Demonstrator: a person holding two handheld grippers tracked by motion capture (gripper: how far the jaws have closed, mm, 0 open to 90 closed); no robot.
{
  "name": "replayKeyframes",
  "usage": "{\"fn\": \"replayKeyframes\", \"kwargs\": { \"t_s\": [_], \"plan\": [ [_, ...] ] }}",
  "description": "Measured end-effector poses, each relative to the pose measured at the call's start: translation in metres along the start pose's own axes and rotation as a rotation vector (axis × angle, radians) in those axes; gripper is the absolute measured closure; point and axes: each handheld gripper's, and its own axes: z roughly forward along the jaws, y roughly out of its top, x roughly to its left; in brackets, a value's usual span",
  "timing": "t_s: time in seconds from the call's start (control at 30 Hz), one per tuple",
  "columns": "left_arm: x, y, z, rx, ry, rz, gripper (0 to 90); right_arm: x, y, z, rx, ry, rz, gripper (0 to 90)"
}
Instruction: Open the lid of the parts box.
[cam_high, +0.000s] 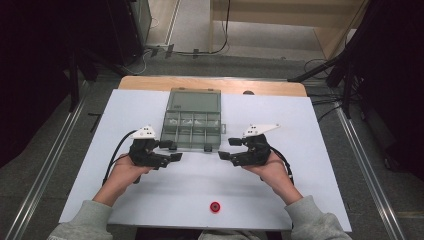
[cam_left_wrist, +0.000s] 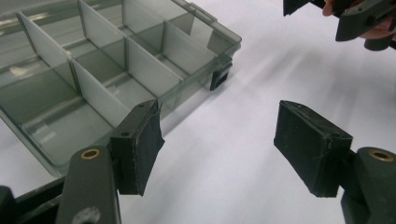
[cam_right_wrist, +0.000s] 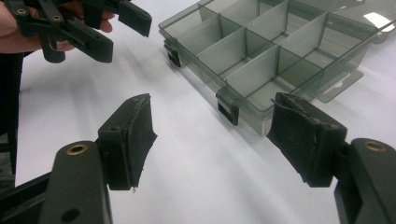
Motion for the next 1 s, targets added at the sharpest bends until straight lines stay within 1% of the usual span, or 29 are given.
{"fn": "replayKeyframes", "kwargs": {
  "t_s": [0.1,0.13,0.3,0.47,0.6,0.73,0.87,0.93,1.0],
  "plan": [
    [-0.002,-0.003,-0.001,0.002,-0.003,0.0,31.4,0.002,-0.003,-0.003,0.005,0.001,-0.001,30.9],
    [-0.004,-0.004,-0.003,0.0,-0.016,0.001,31.4,0.002,-0.004,-0.003,0.004,0.004,-0.002,30.8],
    [-0.009,-0.01,-0.006,0.003,-0.027,0.007,31.3,0.006,-0.01,-0.008,0.009,0.015,0.001,30.8],
    [-0.013,-0.014,-0.011,0.012,-0.028,0.02,31.3,0.01,-0.014,-0.013,0.008,0.019,0.001,30.7],
    [-0.016,-0.019,-0.015,0.004,-0.033,0.016,31.3,0.011,-0.018,-0.016,0.005,0.02,-0.001,30.6],
    [-0.02,-0.022,-0.018,0.013,-0.041,0.031,31.3,0.013,-0.022,-0.018,0.015,0.025,0.001,31.2],
    [-0.023,-0.025,-0.019,0.015,-0.045,0.029,31.3,0.017,-0.024,-0.019,0.023,0.026,-0.007,31.3],
    [-0.025,-0.027,-0.02,0.028,-0.047,0.039,31.3,0.018,-0.026,-0.019,0.029,0.028,-0.01,31.2],
    [-0.026,-0.028,-0.02,0.03,-0.052,0.036,31.3,0.02,-0.028,-0.02,0.033,0.027,-0.008,31.3]
  ]
}}
